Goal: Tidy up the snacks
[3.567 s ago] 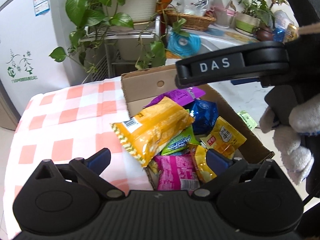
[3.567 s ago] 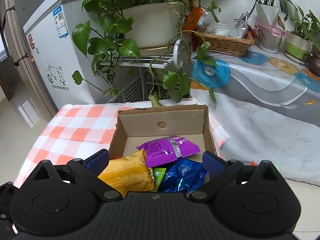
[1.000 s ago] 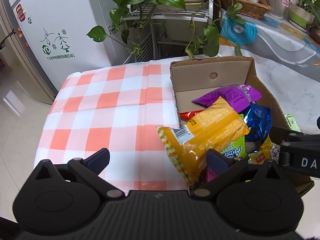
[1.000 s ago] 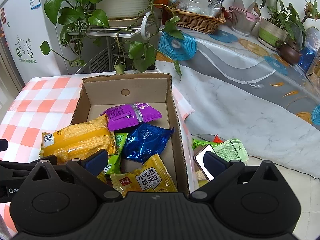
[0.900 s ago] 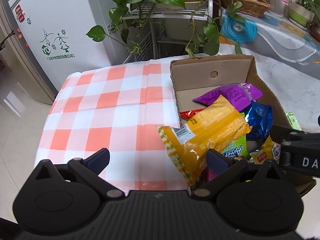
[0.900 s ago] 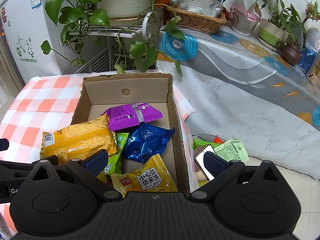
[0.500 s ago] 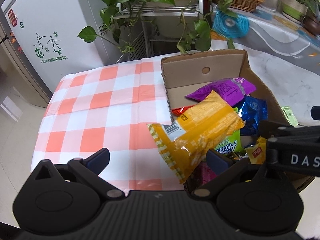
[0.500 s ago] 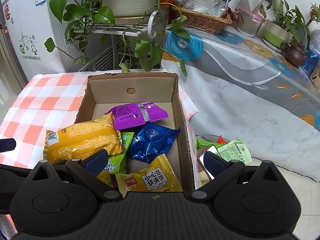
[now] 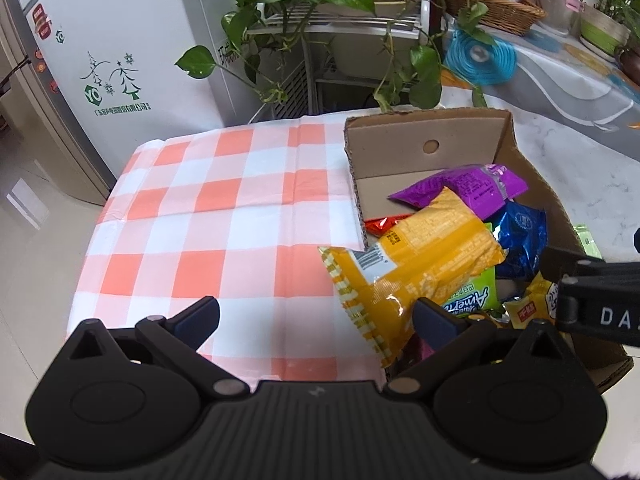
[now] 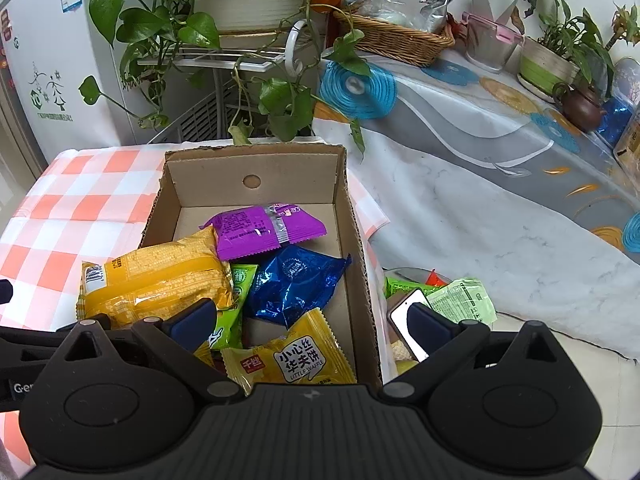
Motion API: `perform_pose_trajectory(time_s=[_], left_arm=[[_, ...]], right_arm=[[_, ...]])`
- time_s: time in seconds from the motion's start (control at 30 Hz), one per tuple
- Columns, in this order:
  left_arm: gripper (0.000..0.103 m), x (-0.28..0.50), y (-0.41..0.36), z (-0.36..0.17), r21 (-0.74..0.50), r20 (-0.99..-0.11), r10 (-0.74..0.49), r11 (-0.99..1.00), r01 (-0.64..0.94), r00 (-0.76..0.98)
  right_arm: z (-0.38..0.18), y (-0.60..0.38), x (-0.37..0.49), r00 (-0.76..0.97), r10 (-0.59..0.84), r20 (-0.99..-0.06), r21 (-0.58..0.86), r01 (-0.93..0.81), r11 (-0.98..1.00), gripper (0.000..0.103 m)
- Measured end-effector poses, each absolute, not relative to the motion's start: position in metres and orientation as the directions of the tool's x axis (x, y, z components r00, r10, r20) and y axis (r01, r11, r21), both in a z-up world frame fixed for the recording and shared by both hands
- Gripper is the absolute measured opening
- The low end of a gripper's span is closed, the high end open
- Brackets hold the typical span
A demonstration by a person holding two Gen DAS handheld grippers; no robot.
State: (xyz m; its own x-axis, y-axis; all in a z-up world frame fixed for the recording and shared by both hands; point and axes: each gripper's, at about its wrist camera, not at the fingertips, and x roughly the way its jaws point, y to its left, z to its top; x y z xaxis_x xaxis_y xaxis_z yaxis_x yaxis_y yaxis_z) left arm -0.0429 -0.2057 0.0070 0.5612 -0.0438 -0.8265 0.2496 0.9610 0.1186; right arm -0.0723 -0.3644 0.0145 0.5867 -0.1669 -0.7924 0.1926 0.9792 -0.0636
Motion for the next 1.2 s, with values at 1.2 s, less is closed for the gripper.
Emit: perform_pose_trajectory(time_s=[1.2], left_arm=[[0.101, -0.042, -0.220, 0.003, 0.186, -0.811, -0.001, 0.948, 0.259, 0.585]], right_arm=[[0.011, -0.368, -0.072, 0.569, -0.192, -0.800, -0.079, 0.216, 0.973, 0.103]])
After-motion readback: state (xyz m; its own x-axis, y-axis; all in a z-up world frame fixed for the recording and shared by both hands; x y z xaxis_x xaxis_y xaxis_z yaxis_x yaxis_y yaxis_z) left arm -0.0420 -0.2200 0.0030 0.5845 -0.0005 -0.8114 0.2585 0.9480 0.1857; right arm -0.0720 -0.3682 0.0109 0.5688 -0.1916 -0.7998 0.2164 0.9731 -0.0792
